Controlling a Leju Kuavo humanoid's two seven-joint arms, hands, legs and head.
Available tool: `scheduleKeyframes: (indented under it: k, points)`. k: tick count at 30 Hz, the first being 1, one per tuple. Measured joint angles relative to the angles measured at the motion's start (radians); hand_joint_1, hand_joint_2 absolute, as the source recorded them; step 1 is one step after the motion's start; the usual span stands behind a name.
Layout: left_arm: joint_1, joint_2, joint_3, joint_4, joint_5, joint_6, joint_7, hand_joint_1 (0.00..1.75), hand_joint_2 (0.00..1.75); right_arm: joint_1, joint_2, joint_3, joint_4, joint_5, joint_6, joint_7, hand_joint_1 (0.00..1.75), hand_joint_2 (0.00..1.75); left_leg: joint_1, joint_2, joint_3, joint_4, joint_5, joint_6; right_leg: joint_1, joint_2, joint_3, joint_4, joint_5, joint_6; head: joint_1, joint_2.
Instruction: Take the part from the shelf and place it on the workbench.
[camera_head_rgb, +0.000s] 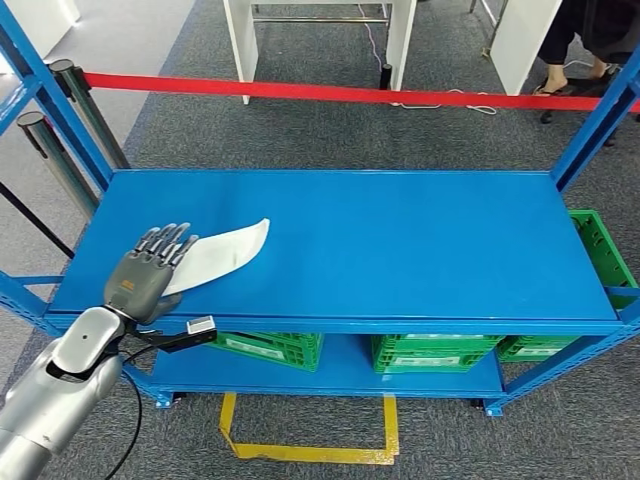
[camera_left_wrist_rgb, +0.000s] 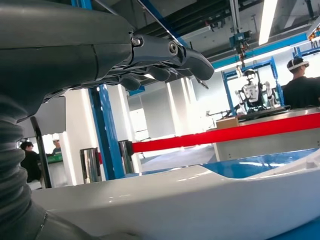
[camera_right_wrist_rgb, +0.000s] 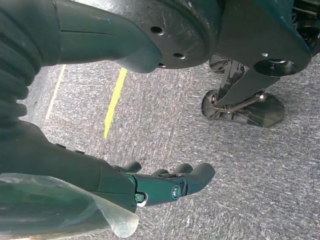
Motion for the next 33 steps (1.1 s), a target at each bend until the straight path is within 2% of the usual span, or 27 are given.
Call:
scheduleKeyframes:
  k: [7,12,16,22,29,33]
  points:
    - [-0.004,-0.007,-0.006,0.012,-0.002,-0.002,0.003,0.00,1.75,0.000,0.000,0.000,0.000,-0.001,0.000,0.000,0.00,1.75,0.000,0.000,0.000,0.000,0.000,0.000,0.000,0.000,0.000,0.000,0.000,0.000,0.000,0.000]
    - [-0.022,-0.010,-0.016,0.024,-0.030,-0.033,0.034,0.00,1.75,0.000,0.000,0.001,0.000,-0.010,0.000,0.001,0.00,1.75,0.000,0.000,0.000,0.000,0.000,0.000,0.000,0.000,0.000,0.000,0.000,0.000,0.000,0.000]
    - [-0.059,-0.011,-0.026,0.049,-0.070,-0.085,0.092,0.00,1.75,0.000,0.001,0.001,0.000,-0.019,-0.001,0.004,0.00,1.75,0.000,0.000,0.000,0.000,0.000,0.000,0.000,0.000,0.000,0.000,0.000,0.000,0.000,0.000]
    - [-0.124,-0.012,-0.049,0.105,-0.110,-0.169,0.129,0.00,1.75,0.000,0.003,0.001,0.000,-0.033,-0.005,0.003,0.00,1.75,0.000,0.000,0.000,0.000,0.000,0.000,0.000,0.000,0.000,0.000,0.000,0.000,0.000,0.000]
    - [-0.143,-0.013,-0.058,0.122,-0.119,-0.184,0.137,0.00,1.75,0.000,0.003,0.001,0.000,-0.034,-0.007,0.003,0.00,1.75,0.000,0.000,0.000,0.000,0.000,0.000,0.000,0.000,0.000,0.000,0.000,0.000,0.000,0.000]
    - [-0.202,-0.026,-0.089,0.184,-0.137,-0.221,0.160,0.00,1.75,0.000,0.007,0.001,0.000,-0.043,-0.009,0.005,0.00,1.75,0.000,0.000,0.000,0.000,0.000,0.000,0.000,0.000,0.000,0.000,0.000,0.000,0.000,0.000]
